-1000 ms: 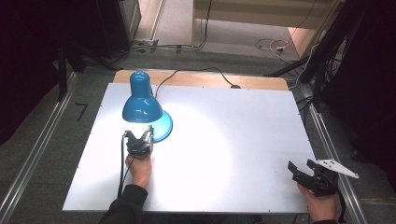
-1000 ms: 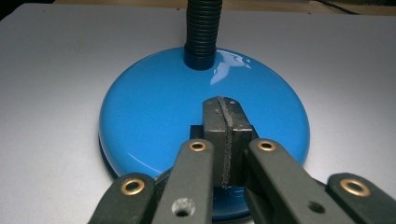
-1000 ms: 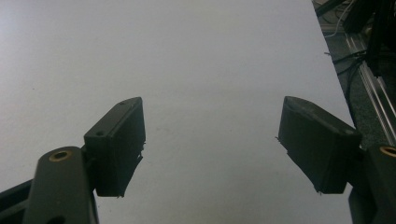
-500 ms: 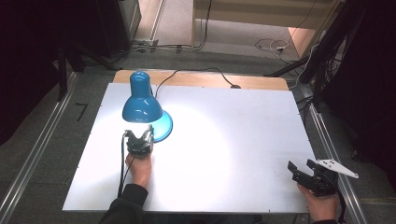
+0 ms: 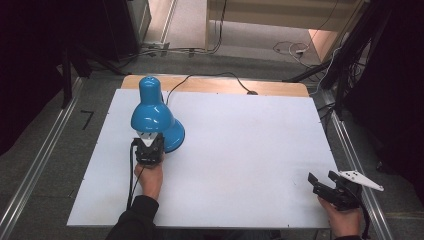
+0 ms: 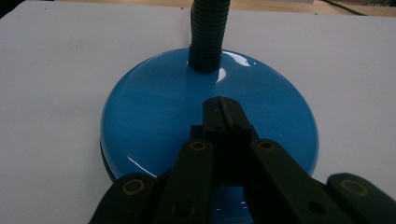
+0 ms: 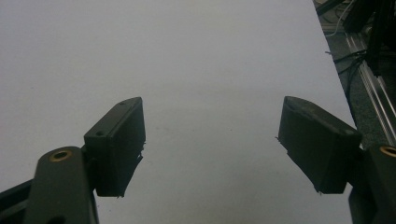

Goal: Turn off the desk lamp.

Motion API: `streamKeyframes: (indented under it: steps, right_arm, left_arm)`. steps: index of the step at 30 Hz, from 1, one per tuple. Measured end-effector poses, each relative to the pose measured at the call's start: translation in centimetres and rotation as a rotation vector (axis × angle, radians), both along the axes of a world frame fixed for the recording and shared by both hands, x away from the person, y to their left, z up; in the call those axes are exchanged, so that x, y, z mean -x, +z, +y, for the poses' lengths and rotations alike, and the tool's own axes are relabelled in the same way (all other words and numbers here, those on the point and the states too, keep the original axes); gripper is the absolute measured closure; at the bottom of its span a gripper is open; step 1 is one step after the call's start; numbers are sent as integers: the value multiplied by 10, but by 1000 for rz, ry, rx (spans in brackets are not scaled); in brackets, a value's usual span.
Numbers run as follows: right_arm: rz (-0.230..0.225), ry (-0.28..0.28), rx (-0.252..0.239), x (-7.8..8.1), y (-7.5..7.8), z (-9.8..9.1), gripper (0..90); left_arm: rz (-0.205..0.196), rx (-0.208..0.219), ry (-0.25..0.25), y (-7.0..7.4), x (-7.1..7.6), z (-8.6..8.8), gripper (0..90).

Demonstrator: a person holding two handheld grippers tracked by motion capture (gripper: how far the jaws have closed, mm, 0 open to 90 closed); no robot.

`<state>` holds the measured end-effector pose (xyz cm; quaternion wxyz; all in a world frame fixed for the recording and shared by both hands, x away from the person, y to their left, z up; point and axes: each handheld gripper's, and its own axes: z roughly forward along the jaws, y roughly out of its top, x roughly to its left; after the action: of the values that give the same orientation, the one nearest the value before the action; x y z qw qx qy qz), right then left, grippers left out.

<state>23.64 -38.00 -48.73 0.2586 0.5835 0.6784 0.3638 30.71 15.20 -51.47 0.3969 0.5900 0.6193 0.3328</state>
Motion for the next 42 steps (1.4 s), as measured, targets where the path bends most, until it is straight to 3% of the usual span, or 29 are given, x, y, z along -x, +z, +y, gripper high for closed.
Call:
streamKeyframes:
  steps: [11, 16, 26, 38, 42]
  right_arm:
    - [1, -1, 2, 0, 0, 0, 213]
    - [1, -5, 3, 0, -1, -3, 213]
    - [2, -2, -5, 0, -1, -4, 213]
    - [3, 4, -6, 0, -1, -3, 213]
    - [6, 2, -7, 0, -2, -3, 213]
  left_arm:
    - [-6, 15, -8, 0, 1, 2, 900]
    - [-27, -21, -31, 1, 5, -1, 900]
    - [-29, 10, -20, 4, 9, 2, 900]
    - [-23, 27, -37, 11, 15, 6, 771]
    - [-9, 32, -53, 13, 17, 9, 626]
